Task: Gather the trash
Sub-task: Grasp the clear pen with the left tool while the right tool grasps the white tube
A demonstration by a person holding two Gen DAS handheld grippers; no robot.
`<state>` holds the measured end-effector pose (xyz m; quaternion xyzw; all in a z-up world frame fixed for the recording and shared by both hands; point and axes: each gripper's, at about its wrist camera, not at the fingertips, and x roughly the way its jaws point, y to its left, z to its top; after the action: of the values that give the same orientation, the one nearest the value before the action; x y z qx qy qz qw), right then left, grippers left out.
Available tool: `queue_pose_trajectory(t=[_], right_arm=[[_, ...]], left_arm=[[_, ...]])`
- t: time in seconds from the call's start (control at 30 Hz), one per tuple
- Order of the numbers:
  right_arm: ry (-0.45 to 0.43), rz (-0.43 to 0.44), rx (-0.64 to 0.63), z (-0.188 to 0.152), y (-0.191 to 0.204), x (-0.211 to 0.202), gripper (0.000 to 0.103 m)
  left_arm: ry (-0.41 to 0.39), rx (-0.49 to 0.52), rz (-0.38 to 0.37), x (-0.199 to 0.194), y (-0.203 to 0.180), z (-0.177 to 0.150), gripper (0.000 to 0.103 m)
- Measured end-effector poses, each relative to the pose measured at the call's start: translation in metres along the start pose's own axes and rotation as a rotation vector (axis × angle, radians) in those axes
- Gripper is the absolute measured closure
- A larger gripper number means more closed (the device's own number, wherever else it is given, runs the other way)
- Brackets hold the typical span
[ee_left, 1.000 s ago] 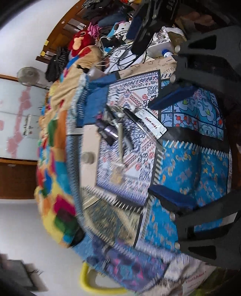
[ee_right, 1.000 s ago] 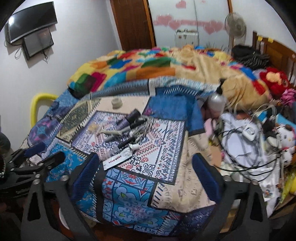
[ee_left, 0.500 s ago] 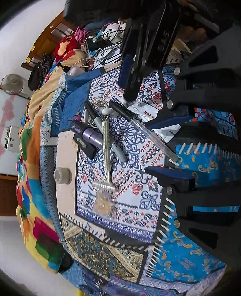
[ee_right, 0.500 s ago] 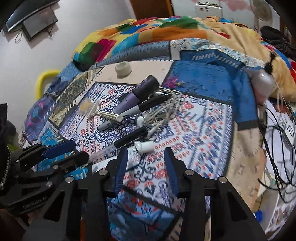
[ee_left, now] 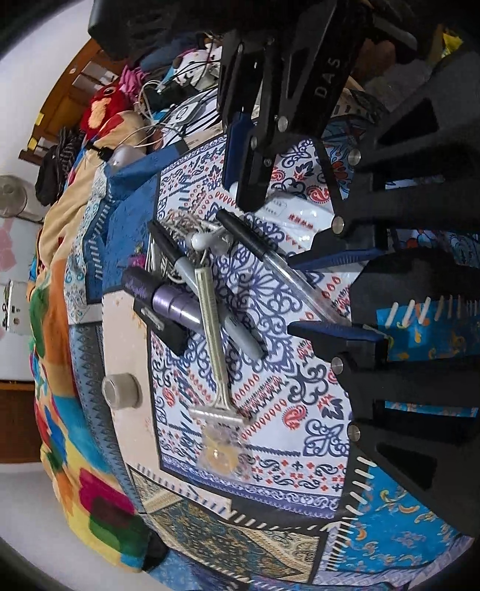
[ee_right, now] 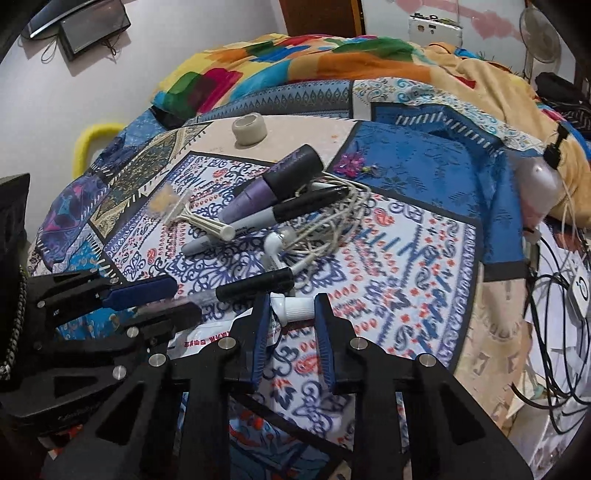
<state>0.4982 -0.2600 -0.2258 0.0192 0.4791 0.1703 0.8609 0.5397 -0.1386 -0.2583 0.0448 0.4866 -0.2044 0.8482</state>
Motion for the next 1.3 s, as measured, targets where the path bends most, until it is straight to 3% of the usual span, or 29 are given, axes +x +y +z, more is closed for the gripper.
queue_pose_trajectory(t=[0.27,0.57,1.03,1.3], right_arm=[[-0.013,-0.076,0.037,-0.011,-0.019,-0.02,0.081],[-0.046,-0.129,0.059,-0.015,-0.025,-0.046,0.081],[-0.163,-0.158,0.06,-0.005,-0.009,-0.113,0.081],[-0.255,-0.144,0.019,-0.001,0.031,-0.162,0.081]], left_arm=[[0.022,0.111,0.0,-0.003,-0.027,-0.009,0.091],[0.039,0.035,0.015,-0.018,-0.04,-0.025,0.095],[-0.138,-0.036,0.058,-0.119,-0.044,-0.02,0.095],[-0.25,-0.088,0.124,-0.192,-0.033,-0.035,0.095]])
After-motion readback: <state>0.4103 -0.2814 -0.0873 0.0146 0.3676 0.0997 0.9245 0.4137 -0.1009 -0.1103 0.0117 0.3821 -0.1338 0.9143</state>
